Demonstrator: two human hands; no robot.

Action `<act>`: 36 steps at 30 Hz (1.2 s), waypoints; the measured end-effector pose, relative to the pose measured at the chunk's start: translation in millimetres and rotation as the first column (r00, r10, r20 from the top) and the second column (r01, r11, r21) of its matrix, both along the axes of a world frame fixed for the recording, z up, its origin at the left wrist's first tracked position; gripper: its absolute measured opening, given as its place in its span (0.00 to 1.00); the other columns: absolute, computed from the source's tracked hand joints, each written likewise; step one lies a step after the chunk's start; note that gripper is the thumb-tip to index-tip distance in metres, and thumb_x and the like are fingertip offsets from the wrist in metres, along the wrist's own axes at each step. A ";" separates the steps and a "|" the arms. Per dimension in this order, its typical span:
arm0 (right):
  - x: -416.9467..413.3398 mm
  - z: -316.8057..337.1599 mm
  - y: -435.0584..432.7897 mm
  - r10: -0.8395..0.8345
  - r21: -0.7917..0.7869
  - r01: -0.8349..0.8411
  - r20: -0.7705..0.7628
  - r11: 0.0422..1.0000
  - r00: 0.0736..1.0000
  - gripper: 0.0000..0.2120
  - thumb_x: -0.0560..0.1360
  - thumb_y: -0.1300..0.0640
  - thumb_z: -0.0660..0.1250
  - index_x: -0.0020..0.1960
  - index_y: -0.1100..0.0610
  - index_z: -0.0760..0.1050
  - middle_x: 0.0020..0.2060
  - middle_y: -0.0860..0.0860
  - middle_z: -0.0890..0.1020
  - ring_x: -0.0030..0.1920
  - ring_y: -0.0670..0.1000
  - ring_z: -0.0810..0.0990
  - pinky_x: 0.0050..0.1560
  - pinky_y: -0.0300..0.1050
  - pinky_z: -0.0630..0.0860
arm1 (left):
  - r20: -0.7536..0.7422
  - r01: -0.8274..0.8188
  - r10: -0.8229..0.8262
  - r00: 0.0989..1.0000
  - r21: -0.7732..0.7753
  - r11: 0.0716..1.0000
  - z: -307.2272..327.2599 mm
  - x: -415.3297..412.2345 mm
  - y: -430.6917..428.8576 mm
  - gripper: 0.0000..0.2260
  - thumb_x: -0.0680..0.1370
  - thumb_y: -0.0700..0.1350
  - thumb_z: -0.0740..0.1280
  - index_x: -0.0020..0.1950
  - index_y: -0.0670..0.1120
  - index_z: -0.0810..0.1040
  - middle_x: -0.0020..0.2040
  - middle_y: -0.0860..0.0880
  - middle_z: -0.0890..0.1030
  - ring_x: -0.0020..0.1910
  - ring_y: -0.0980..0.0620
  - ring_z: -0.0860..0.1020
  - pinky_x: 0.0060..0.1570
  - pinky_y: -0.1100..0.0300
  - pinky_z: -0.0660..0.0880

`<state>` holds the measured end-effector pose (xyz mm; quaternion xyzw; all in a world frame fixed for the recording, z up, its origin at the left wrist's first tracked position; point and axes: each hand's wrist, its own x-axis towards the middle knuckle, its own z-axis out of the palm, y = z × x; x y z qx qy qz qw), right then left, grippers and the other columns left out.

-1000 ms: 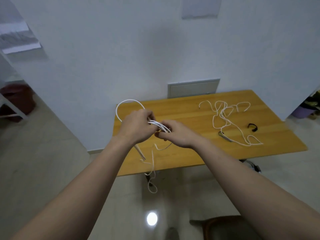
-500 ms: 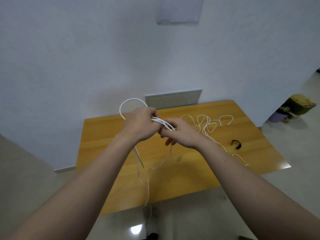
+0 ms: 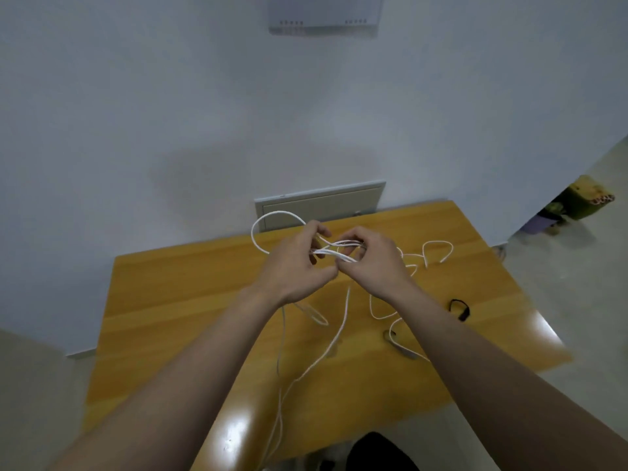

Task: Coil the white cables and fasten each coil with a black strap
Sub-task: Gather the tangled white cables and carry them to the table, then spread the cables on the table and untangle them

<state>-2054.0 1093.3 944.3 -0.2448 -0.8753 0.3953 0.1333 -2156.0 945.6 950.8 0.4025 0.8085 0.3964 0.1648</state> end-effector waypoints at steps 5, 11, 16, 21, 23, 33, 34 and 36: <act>-12.6 -13.8 40.7 0.076 0.026 -0.077 0.063 0.997 0.995 0.16 0.67 0.57 0.76 0.54 0.47 0.82 0.42 0.44 0.83 0.39 0.41 0.78 0.40 0.41 0.74 | -0.154 -0.063 0.034 0.987 -0.187 0.980 -20.4 11.5 31.9 0.39 0.60 0.65 0.80 0.66 0.58 0.69 0.48 0.56 0.79 0.45 0.56 0.77 0.50 0.52 0.78; -5.1 -50.7 95.0 0.196 -0.014 -0.196 0.068 0.981 0.978 0.14 0.66 0.56 0.74 0.50 0.46 0.81 0.40 0.43 0.84 0.44 0.45 0.82 0.47 0.48 0.80 | -0.213 -0.297 0.244 0.946 -0.268 0.917 -62.0 46.7 89.6 0.47 0.56 0.67 0.81 0.70 0.57 0.65 0.51 0.55 0.80 0.47 0.53 0.79 0.46 0.54 0.77; 17.2 -95.8 130.5 0.106 -0.073 -0.106 0.001 0.992 0.994 0.15 0.64 0.59 0.72 0.50 0.49 0.80 0.39 0.42 0.83 0.44 0.46 0.82 0.48 0.47 0.79 | -0.201 -0.360 0.315 0.928 -0.251 0.899 -109.2 74.3 136.3 0.38 0.63 0.63 0.79 0.67 0.57 0.66 0.48 0.55 0.79 0.45 0.51 0.79 0.38 0.56 0.73; 34.2 -162.3 126.9 -0.052 -0.144 0.018 -0.237 0.989 0.970 0.19 0.63 0.60 0.70 0.54 0.49 0.76 0.48 0.41 0.81 0.49 0.44 0.81 0.46 0.54 0.80 | -0.169 -0.367 0.351 0.921 -0.075 0.927 -161.7 82.1 152.8 0.29 0.69 0.57 0.74 0.67 0.56 0.69 0.52 0.57 0.77 0.45 0.56 0.77 0.40 0.57 0.73; 39.0 -190.6 121.8 -0.074 -0.122 0.039 -0.297 0.992 0.952 0.20 0.65 0.62 0.69 0.56 0.51 0.75 0.51 0.44 0.80 0.51 0.45 0.80 0.47 0.55 0.79 | -0.147 -0.365 0.362 0.921 0.005 0.931 -188.6 84.1 151.5 0.27 0.71 0.56 0.73 0.68 0.56 0.68 0.54 0.55 0.78 0.49 0.55 0.78 0.46 0.56 0.76; 52.4 -258.3 119.0 0.138 0.140 -0.085 -0.428 0.987 0.893 0.22 0.66 0.62 0.72 0.59 0.52 0.78 0.53 0.48 0.79 0.48 0.43 0.77 0.46 0.49 0.78 | -0.266 -0.330 0.383 0.885 0.222 0.917 -257.5 99.8 135.7 0.19 0.74 0.50 0.72 0.60 0.51 0.70 0.48 0.54 0.81 0.46 0.55 0.79 0.41 0.56 0.76; 57.1 -259.4 119.5 0.151 0.143 -0.097 -0.439 0.985 0.886 0.22 0.65 0.60 0.72 0.58 0.51 0.78 0.51 0.47 0.79 0.47 0.44 0.77 0.44 0.47 0.77 | -0.272 -0.315 0.373 0.887 0.235 0.920 -259.2 103.5 132.3 0.21 0.73 0.48 0.73 0.62 0.51 0.70 0.50 0.53 0.81 0.49 0.54 0.80 0.43 0.56 0.77; 71.4 -261.8 120.3 0.169 0.146 -0.115 -0.456 0.983 0.873 0.22 0.63 0.55 0.72 0.56 0.49 0.78 0.49 0.46 0.80 0.45 0.45 0.77 0.42 0.42 0.74 | -0.288 -0.280 0.351 0.891 0.260 0.924 -260.7 116.4 122.6 0.27 0.71 0.45 0.73 0.68 0.53 0.69 0.55 0.52 0.81 0.57 0.53 0.80 0.48 0.55 0.79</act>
